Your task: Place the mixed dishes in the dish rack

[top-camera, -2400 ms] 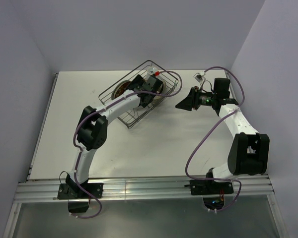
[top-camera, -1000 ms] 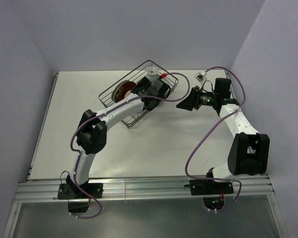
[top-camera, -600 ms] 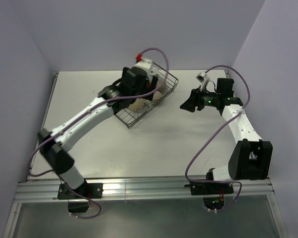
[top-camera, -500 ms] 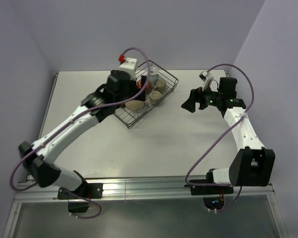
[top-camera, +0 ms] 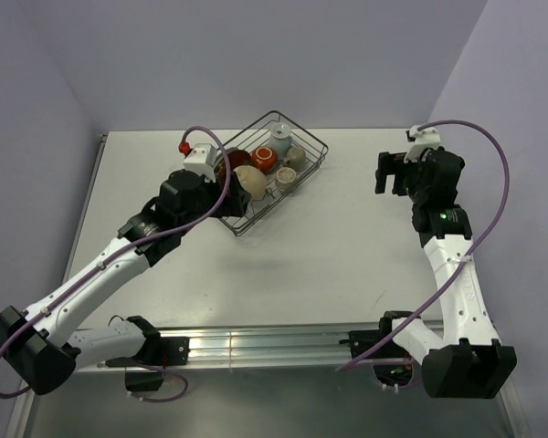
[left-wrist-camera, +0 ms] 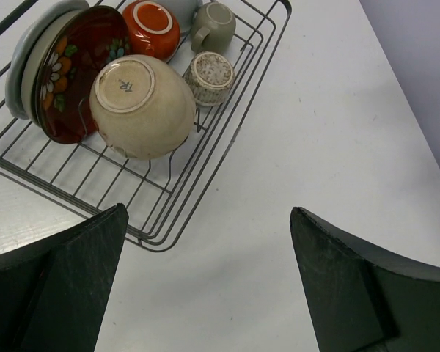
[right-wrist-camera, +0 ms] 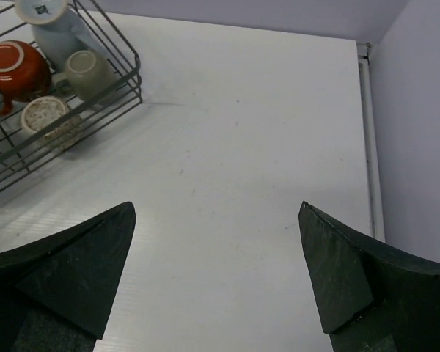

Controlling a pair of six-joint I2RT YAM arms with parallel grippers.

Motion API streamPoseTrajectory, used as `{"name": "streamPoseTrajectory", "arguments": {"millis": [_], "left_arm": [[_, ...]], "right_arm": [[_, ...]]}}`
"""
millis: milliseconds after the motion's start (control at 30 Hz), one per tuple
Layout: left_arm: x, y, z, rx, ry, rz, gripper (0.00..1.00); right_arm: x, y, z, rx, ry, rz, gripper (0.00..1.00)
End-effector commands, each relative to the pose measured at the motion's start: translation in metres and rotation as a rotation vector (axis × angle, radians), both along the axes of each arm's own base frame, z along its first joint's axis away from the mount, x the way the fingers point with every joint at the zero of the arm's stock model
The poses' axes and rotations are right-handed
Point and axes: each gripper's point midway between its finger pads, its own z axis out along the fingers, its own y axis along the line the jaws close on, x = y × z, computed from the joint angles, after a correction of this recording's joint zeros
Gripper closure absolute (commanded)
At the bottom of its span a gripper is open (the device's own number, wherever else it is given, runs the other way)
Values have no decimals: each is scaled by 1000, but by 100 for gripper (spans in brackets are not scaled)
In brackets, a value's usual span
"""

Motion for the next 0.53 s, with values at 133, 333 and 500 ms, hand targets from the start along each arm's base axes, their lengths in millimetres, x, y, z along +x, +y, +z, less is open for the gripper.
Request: {"name": "streamPoseTrajectory", "arguments": {"millis": [133,333,500], "left_arm": [[-9,7,24,-85,-69,2,1],[-13,11,19,-90,-60,13,1],[-14,16,15,-85,-48,30,1]], "right_arm": [[-19,-23,6,5,-33,-155,0],[-21,-27,5,17,-31,-191,0],[-19,-28,0,25,-36,-199,0]]}}
